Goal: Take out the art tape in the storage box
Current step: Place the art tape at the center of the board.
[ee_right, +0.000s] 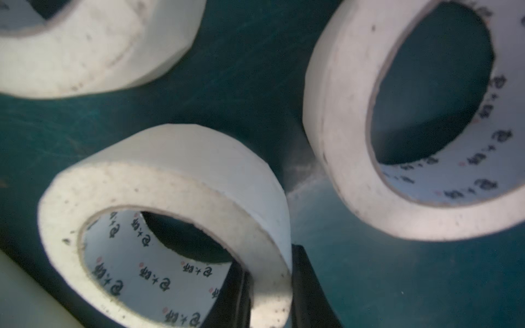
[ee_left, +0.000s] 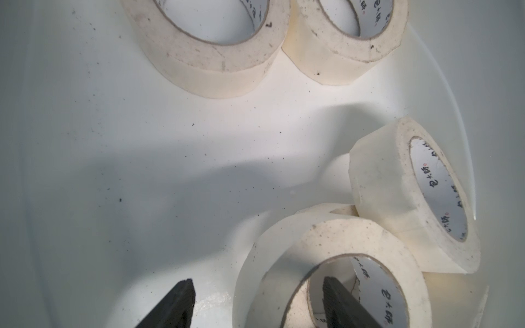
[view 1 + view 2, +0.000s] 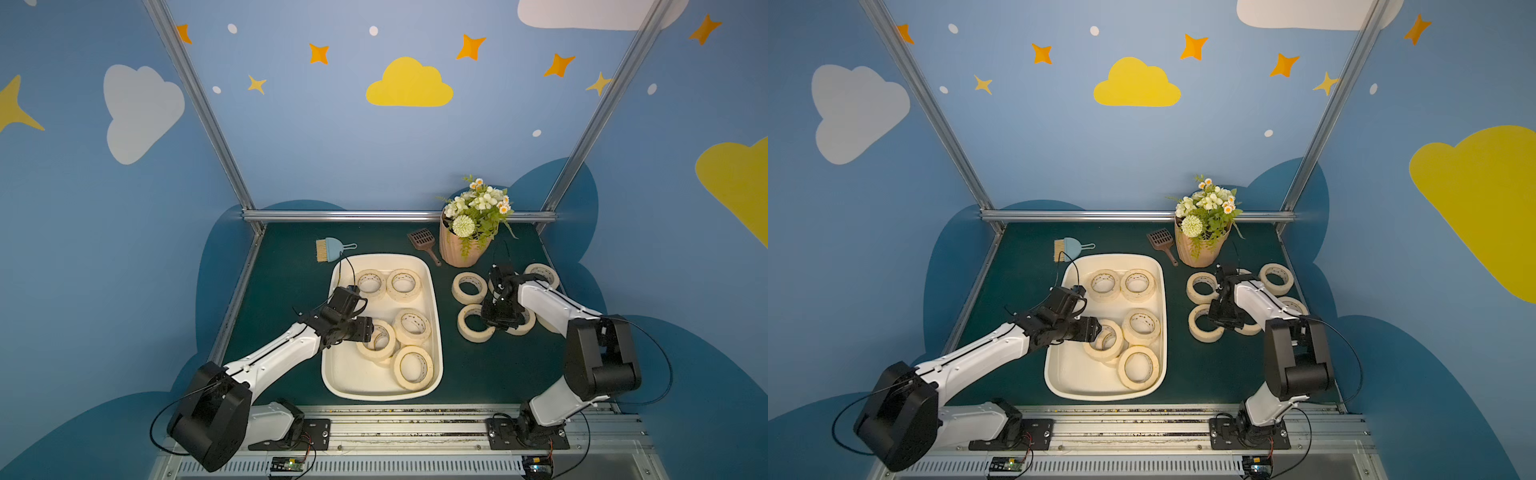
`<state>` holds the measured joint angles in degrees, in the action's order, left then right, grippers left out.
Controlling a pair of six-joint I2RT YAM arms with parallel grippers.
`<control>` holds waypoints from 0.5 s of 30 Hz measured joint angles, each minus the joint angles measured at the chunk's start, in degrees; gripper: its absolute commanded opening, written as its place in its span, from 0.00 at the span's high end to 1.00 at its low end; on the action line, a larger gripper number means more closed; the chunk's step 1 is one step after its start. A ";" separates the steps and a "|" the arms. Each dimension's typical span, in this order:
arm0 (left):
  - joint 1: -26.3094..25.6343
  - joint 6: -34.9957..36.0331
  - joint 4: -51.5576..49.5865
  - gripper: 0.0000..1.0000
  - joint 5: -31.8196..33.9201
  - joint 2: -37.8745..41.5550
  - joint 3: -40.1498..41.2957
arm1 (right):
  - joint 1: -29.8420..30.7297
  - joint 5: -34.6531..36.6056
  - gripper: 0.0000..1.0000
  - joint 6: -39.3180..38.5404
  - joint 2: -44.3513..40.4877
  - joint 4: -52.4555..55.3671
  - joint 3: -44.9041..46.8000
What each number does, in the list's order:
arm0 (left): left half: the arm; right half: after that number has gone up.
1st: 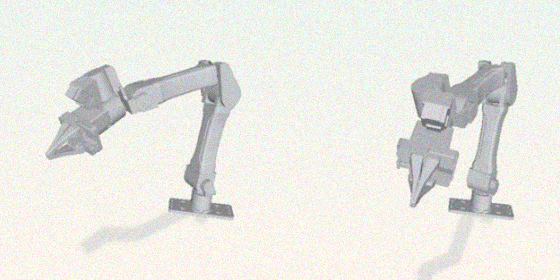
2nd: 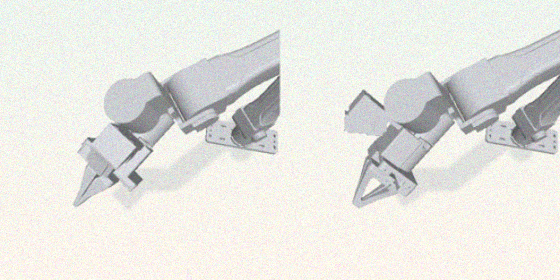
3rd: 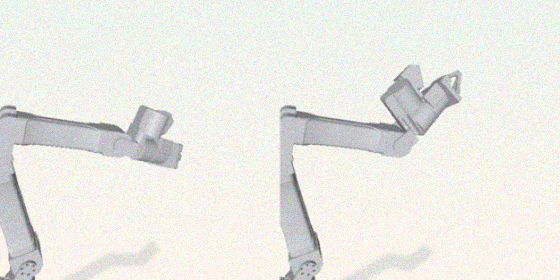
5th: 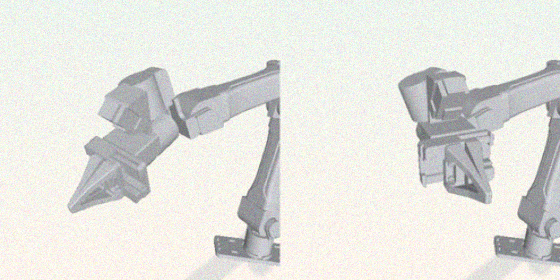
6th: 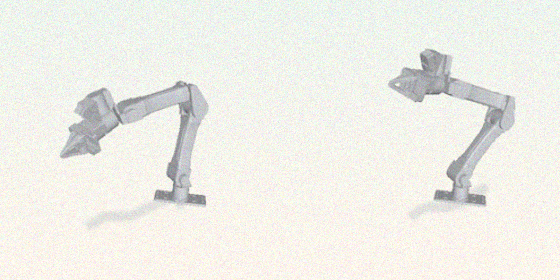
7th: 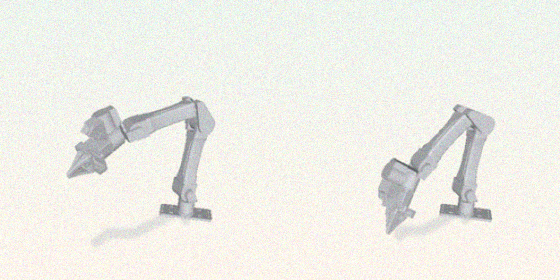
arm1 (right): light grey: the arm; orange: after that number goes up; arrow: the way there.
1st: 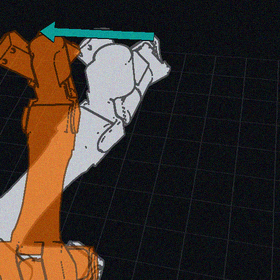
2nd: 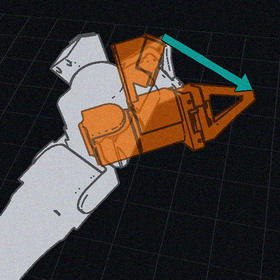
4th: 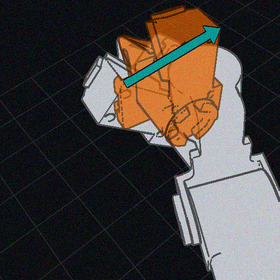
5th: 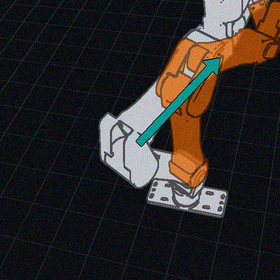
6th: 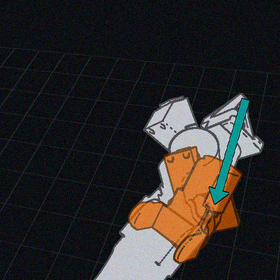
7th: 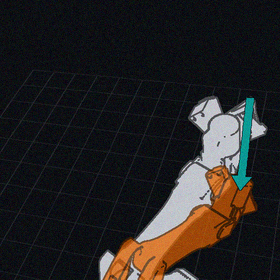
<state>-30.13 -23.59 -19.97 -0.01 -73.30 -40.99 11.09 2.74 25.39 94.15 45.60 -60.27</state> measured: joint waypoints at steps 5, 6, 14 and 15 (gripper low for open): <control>0.13 -0.09 0.59 0.42 -0.17 -0.63 0.00 | -0.46 -0.20 0.68 -1.09 1.62 -0.81 -1.88; 0.13 -0.09 0.68 0.44 -0.22 -0.85 0.00 | -0.52 -0.20 0.58 -1.29 1.62 -0.81 -1.90; 0.13 -0.24 1.27 0.56 -0.46 -2.89 0.00 | 0.11 1.03 0.41 -2.32 -2.75 0.46 -1.70; 0.13 -0.22 1.27 0.60 -0.46 -3.19 0.00 | 0.48 1.18 0.41 -2.32 -4.52 0.98 -1.70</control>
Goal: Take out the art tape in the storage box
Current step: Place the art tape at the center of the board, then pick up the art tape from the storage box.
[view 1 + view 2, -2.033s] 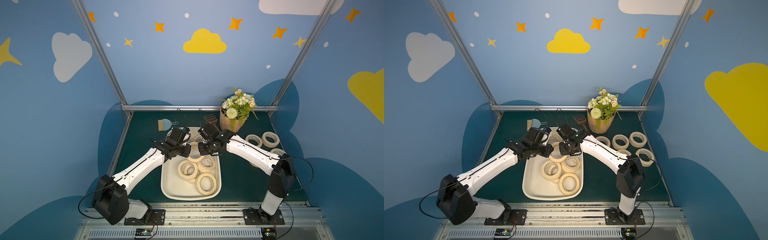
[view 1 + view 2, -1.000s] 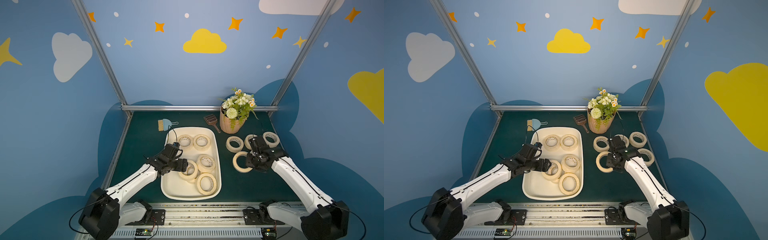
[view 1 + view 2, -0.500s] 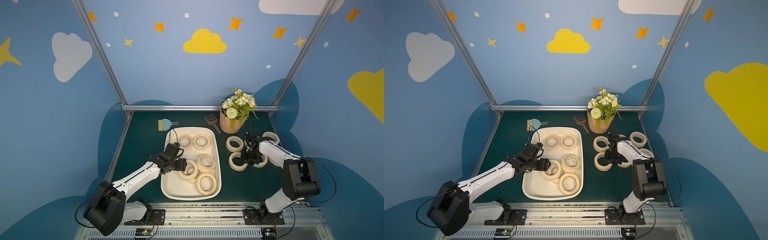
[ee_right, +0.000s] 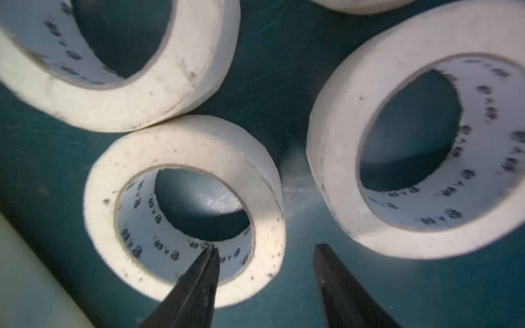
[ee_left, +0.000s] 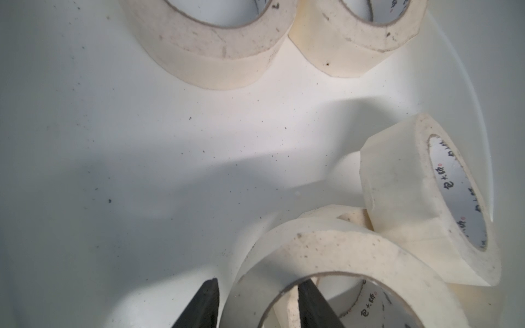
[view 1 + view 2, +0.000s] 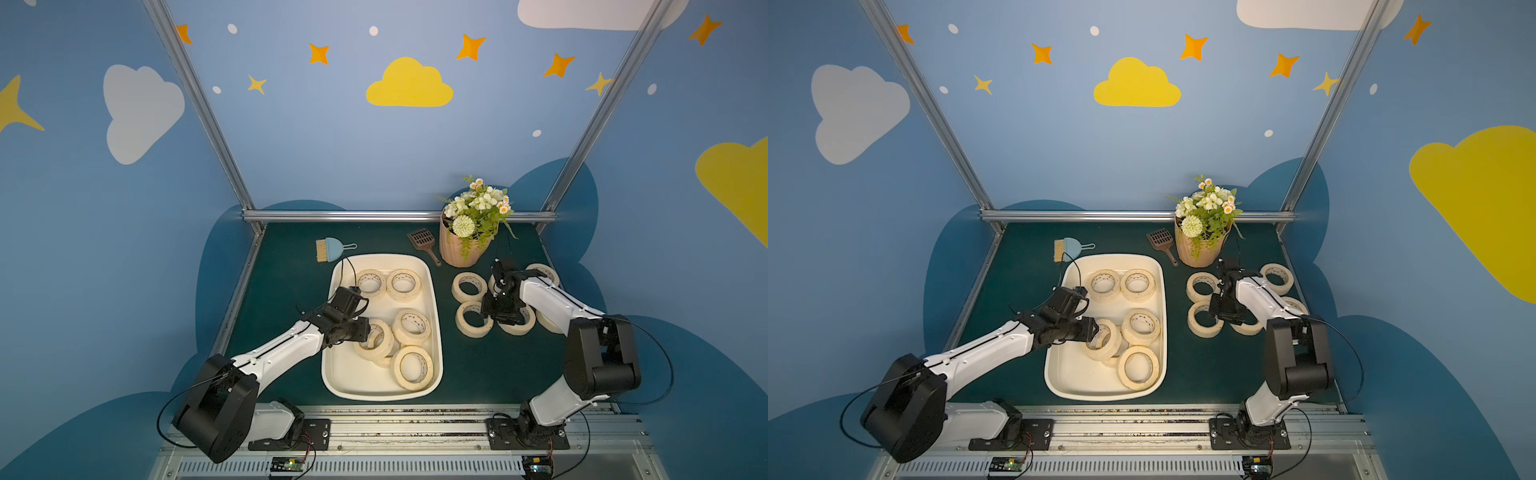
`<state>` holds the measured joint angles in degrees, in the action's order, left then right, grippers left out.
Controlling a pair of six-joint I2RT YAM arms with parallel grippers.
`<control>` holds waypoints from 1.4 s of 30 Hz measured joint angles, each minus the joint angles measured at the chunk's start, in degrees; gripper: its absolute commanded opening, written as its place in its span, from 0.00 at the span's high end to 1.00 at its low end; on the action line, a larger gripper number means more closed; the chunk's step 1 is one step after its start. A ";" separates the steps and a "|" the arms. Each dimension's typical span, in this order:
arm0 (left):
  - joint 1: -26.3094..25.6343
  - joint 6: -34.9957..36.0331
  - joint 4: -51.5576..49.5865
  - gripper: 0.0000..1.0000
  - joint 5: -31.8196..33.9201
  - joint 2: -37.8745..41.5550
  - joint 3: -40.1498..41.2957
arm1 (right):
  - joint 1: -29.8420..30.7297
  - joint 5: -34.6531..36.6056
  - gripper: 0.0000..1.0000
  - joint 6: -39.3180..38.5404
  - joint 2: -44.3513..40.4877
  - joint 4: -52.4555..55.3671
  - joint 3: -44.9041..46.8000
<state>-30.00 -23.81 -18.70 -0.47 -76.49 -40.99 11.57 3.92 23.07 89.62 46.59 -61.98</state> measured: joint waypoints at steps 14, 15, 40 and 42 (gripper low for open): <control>0.04 1.75 -5.44 0.96 0.46 1.49 -3.61 | 29.22 -1.92 0.40 2.75 -12.76 7.89 -2.51; -0.09 1.92 -6.03 0.96 0.63 1.75 -4.44 | 31.23 -2.16 0.40 3.17 -11.98 8.02 -3.80; -10.34 5.86 -13.68 0.96 9.94 -1.16 -16.11 | 42.49 -4.11 0.40 5.68 5.53 6.73 -24.98; -10.67 5.79 -13.66 0.96 10.01 -1.03 -16.13 | 42.21 -4.17 0.42 5.86 6.47 6.54 -25.33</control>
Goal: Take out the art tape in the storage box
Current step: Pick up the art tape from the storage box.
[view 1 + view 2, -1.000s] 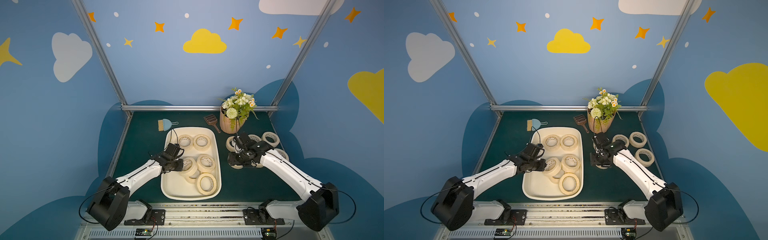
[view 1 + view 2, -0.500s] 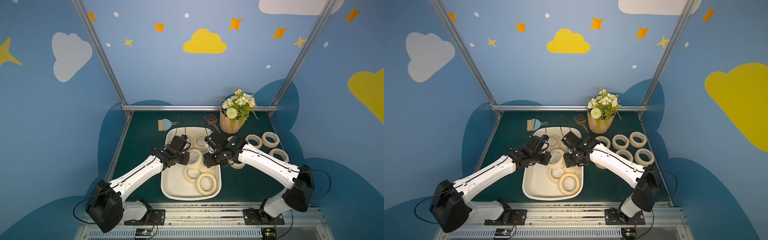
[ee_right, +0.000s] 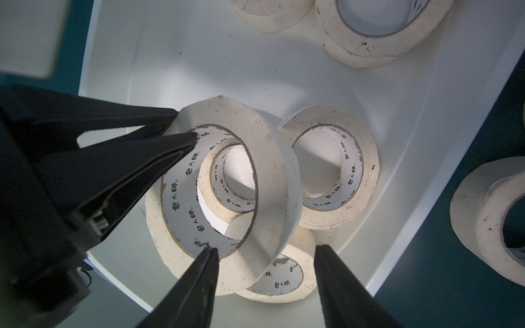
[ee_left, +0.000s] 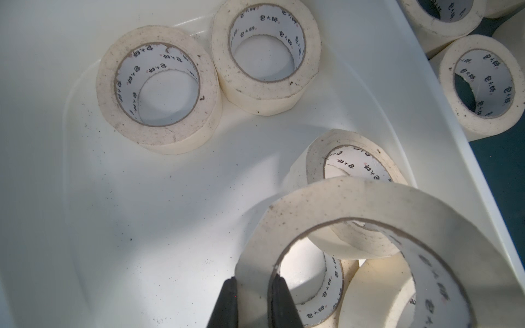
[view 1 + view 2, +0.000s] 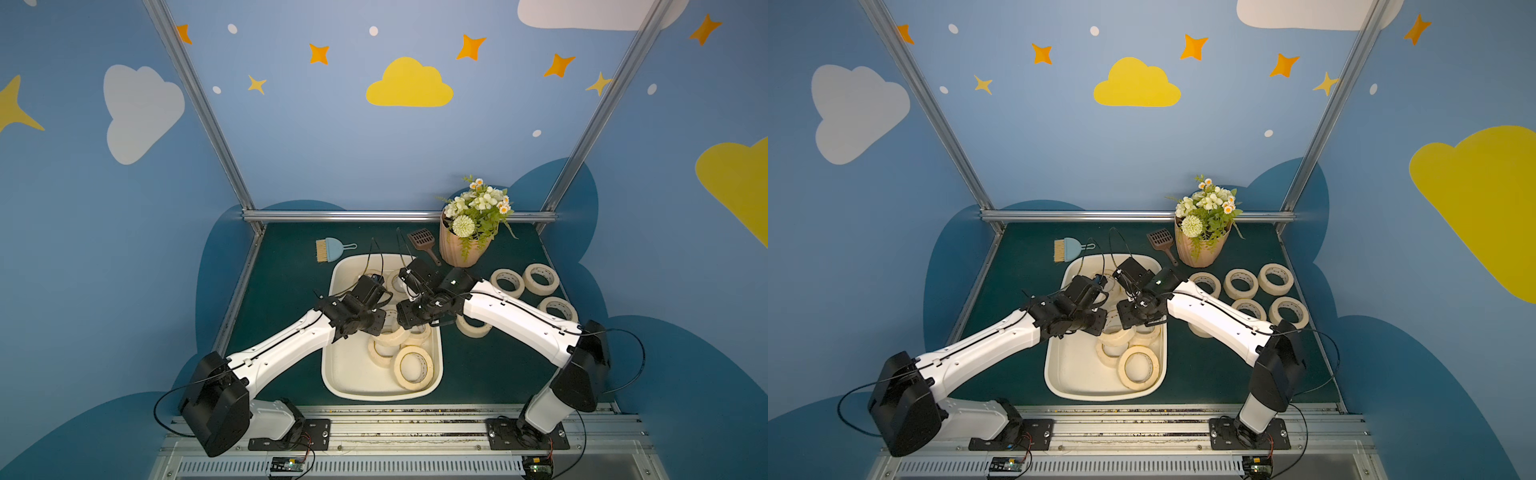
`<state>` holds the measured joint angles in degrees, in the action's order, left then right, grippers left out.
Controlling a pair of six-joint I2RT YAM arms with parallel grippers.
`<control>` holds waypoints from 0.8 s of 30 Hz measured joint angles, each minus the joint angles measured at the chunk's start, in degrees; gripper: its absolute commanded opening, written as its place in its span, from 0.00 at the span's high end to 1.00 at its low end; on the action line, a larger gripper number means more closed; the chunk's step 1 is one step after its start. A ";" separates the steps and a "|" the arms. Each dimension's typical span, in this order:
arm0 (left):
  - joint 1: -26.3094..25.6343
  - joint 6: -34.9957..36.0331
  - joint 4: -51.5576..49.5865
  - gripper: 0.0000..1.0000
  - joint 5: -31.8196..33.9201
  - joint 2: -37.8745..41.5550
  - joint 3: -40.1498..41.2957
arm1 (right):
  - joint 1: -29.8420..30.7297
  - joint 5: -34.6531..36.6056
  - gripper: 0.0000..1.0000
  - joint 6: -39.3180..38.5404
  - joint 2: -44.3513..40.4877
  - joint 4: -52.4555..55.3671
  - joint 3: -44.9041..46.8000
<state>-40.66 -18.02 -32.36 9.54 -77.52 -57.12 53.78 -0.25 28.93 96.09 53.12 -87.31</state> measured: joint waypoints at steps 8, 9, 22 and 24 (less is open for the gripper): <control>-0.59 -0.96 0.70 0.94 -1.05 4.26 0.26 | -1.57 -0.63 0.83 1.73 3.69 -1.70 0.00; -0.66 -1.16 1.55 0.91 -1.20 5.01 0.31 | -1.68 -0.22 0.88 1.53 3.72 -1.66 0.02; -0.61 -0.44 9.51 0.00 -4.35 12.70 7.10 | -5.53 2.47 1.00 0.87 2.03 -0.44 2.10; -0.59 -0.20 9.70 0.00 -4.11 14.38 7.32 | -6.75 3.52 1.00 0.76 -0.37 -0.04 4.20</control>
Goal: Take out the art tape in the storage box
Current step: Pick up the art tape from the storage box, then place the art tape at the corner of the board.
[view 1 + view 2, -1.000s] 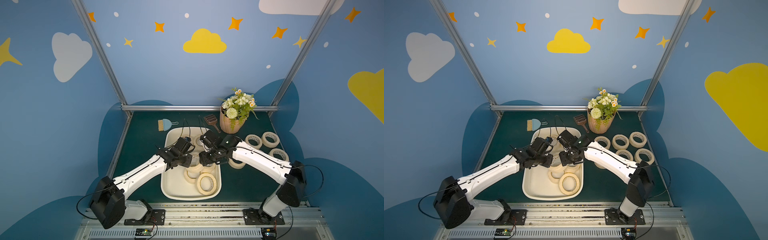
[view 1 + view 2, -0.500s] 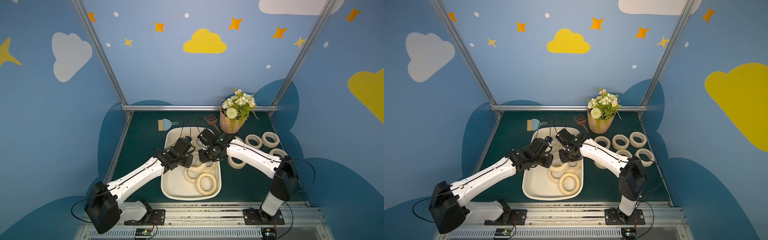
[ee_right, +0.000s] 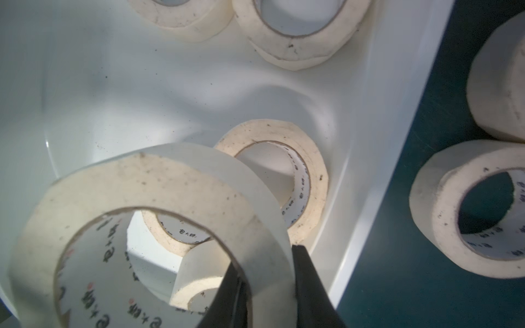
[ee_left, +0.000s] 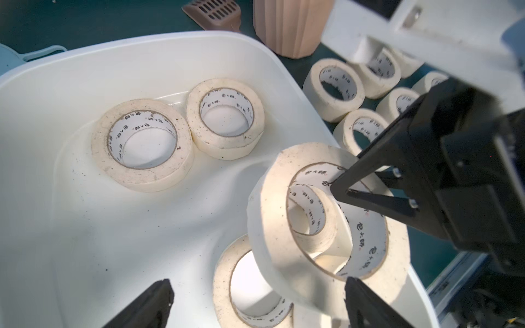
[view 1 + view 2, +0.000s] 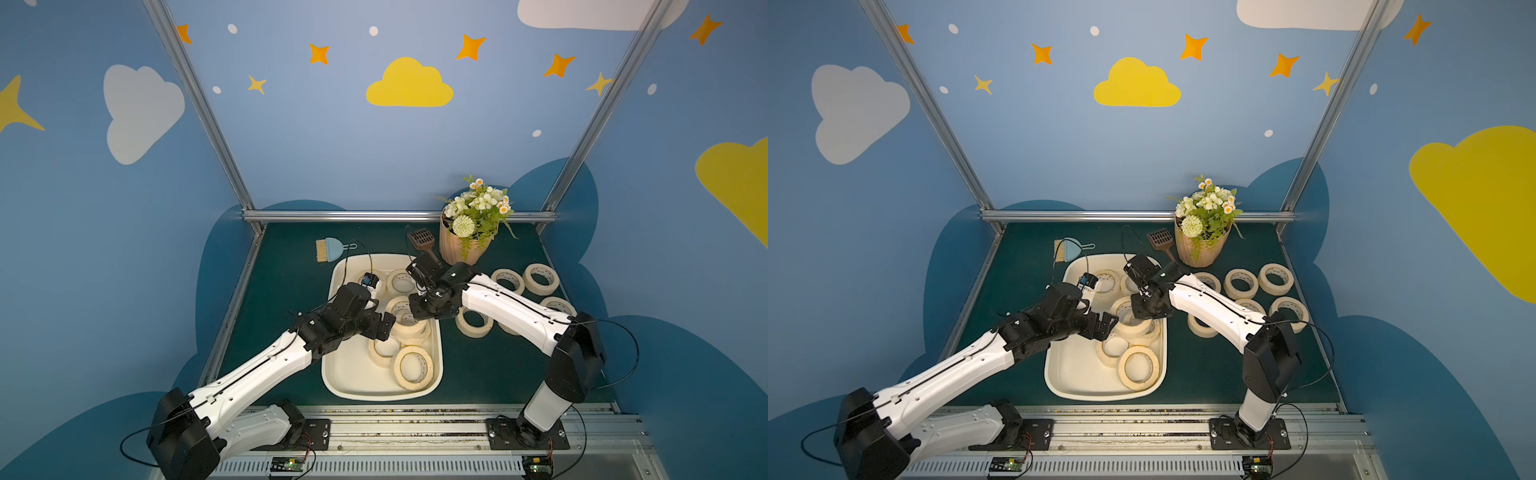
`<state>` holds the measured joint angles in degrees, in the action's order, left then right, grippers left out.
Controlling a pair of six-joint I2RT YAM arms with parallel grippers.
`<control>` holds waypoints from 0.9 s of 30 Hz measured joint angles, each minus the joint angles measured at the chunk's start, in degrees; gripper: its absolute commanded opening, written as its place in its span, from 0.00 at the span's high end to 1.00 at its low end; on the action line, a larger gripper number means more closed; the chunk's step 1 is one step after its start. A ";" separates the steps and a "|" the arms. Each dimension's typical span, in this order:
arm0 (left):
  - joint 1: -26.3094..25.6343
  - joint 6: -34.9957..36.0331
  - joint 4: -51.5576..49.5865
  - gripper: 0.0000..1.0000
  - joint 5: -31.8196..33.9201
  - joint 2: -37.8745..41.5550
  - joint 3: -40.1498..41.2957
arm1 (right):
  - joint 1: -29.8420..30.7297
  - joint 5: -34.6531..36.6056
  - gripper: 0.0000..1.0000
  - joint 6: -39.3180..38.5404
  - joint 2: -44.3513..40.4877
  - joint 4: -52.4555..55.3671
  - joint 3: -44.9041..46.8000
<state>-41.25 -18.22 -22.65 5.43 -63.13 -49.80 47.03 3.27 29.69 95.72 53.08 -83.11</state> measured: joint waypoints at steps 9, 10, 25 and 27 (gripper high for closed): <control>0.74 1.14 1.11 0.00 0.35 0.02 0.00 | -14.91 5.57 1.00 1.36 -24.46 2.73 21.03; 0.74 1.22 1.25 0.00 0.31 -0.96 0.00 | -18.56 6.43 1.00 1.55 -27.30 3.13 23.85; 0.74 2.67 2.78 0.04 -3.93 -10.01 -3.58 | -83.93 5.03 1.00 0.52 -31.89 0.04 38.27; 0.74 2.86 2.80 0.04 -4.22 -10.08 -3.67 | -87.95 4.66 1.00 -0.20 -30.08 -1.14 38.47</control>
<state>-40.51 -15.35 -19.86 1.21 -73.21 -53.47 -40.93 7.92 29.50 65.65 51.94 -44.64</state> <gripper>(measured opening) 0.961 0.215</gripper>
